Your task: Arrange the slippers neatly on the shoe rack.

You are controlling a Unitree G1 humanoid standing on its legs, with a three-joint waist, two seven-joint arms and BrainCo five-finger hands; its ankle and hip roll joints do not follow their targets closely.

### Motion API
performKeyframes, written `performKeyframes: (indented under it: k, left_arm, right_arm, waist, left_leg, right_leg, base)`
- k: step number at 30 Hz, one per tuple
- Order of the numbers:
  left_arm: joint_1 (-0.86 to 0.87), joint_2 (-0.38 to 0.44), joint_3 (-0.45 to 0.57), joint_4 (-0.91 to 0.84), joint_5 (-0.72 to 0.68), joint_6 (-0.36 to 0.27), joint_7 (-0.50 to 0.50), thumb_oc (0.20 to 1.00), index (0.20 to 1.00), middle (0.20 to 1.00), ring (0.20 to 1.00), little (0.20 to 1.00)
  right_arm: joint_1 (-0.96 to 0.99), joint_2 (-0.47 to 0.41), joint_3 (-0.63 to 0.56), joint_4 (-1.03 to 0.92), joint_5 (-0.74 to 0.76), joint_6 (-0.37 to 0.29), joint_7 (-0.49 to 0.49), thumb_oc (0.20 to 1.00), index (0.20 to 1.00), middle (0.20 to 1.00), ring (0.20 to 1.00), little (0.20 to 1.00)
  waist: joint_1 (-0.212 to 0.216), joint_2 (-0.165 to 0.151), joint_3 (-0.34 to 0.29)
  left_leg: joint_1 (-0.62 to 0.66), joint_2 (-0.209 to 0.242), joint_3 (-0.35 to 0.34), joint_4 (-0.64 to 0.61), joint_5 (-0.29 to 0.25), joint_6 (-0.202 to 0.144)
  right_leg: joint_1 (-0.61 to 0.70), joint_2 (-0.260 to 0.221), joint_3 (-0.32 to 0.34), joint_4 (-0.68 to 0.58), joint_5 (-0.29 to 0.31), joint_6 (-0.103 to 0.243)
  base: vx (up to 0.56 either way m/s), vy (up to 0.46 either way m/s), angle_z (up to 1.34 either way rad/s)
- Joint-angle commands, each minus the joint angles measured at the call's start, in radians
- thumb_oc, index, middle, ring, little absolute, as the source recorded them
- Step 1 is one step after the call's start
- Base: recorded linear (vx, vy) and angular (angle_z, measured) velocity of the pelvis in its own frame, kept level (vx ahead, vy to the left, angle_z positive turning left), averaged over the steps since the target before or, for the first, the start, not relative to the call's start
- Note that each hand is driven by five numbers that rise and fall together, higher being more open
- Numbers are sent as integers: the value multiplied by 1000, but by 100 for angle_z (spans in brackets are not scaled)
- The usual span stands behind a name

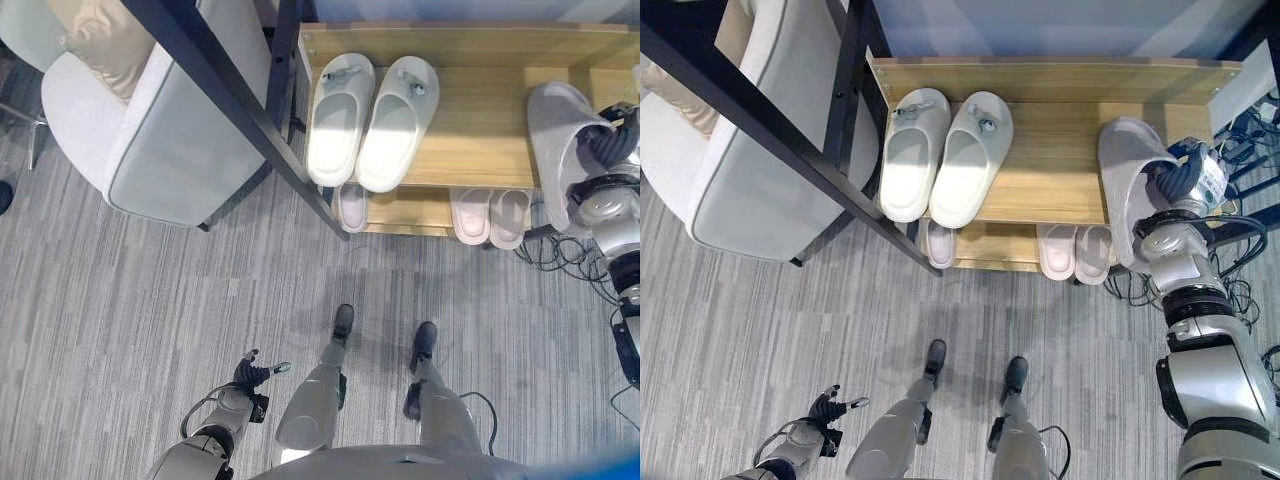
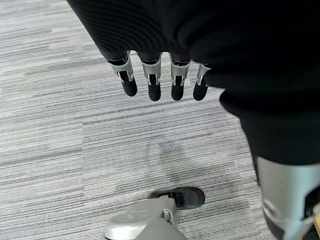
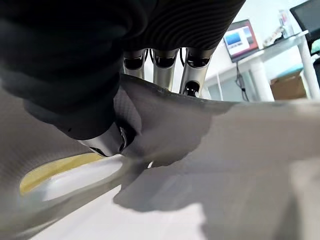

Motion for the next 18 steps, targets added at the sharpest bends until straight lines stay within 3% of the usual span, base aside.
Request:
performKeyframes:
  k: [1,8,12,18]
  left_arm:
    - [-8,0,-2,82,5,7,28,1000,1000,1000,1000,1000]
    - [14,-13,23,86,15,20,31,1000,1000,1000,1000,1000]
    - [79,-5,110,105,14,38,28,1000,1000,1000,1000,1000]
    - [132,9,204,102,-27,42,22,1000,1000,1000,1000,1000]
  right_arm:
    - [35,24,13,11,-60,-17,-19,200,200,200,200,200]
    - [169,103,-64,-147,-27,-70,-21,200,200,200,200,200]
    - [397,185,-113,-391,-20,-132,68,200,200,200,200,200]
    - [667,280,-138,-536,23,-182,186,200,200,200,200,200]
  waist:
    - [1,-39,-37]
    - [-11,-47,-45]
    - [-15,-78,-81]
    - [-24,-97,-124]
  left_leg:
    - [19,-16,54,4,-109,-10]
    - [70,-10,51,4,-112,-6]
    - [141,19,36,4,-124,-9]
    - [212,59,8,4,-139,-19]
  right_leg:
    - [47,-71,0,35,-81,66]
    - [103,-69,-3,36,-95,60]
    - [185,-35,-26,52,-141,44]
    - [247,8,-54,106,-205,23]
  base:
    - [0,0,0]
    - [-52,-8,2]
    - [-1,-64,15]
    - [22,-74,13]
